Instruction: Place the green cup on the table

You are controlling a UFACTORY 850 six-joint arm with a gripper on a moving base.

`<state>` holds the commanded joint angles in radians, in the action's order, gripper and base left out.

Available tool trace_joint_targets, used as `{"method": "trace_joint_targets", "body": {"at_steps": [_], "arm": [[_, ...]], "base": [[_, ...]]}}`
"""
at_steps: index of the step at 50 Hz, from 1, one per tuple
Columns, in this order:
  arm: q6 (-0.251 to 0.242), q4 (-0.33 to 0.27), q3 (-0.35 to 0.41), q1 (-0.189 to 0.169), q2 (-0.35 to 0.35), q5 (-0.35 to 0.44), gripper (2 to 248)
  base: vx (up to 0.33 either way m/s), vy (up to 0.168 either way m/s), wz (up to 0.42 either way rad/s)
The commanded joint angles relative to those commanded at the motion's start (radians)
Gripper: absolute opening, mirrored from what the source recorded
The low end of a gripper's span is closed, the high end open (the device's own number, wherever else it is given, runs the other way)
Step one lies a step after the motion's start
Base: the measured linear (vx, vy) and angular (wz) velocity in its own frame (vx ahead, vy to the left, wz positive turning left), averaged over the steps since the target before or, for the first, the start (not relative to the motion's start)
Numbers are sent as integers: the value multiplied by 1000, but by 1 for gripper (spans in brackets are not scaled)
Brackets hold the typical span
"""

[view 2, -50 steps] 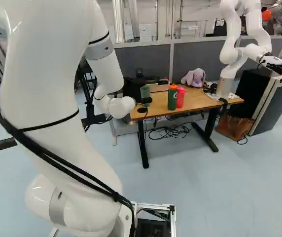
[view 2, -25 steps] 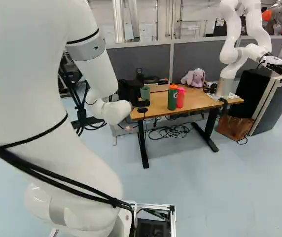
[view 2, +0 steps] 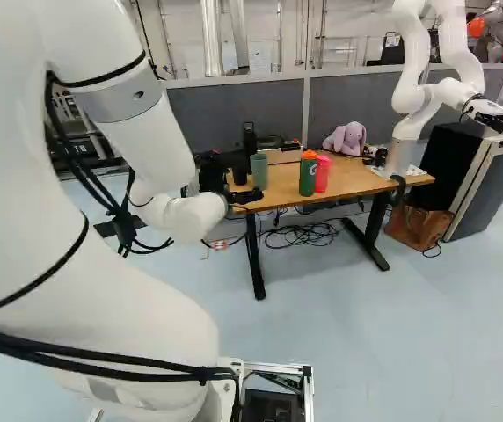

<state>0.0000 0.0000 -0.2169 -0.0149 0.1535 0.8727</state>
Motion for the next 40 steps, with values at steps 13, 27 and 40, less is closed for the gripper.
{"method": "trace_joint_targets", "body": {"at_steps": [13,27,40], "arm": [[0,0,61,7,59,0,247],[0,0,105,12,101,0,247],[0,0,126,14,122,0,247]], "base": [[0,0,0],[0,0,0],[0,0,0]]}}
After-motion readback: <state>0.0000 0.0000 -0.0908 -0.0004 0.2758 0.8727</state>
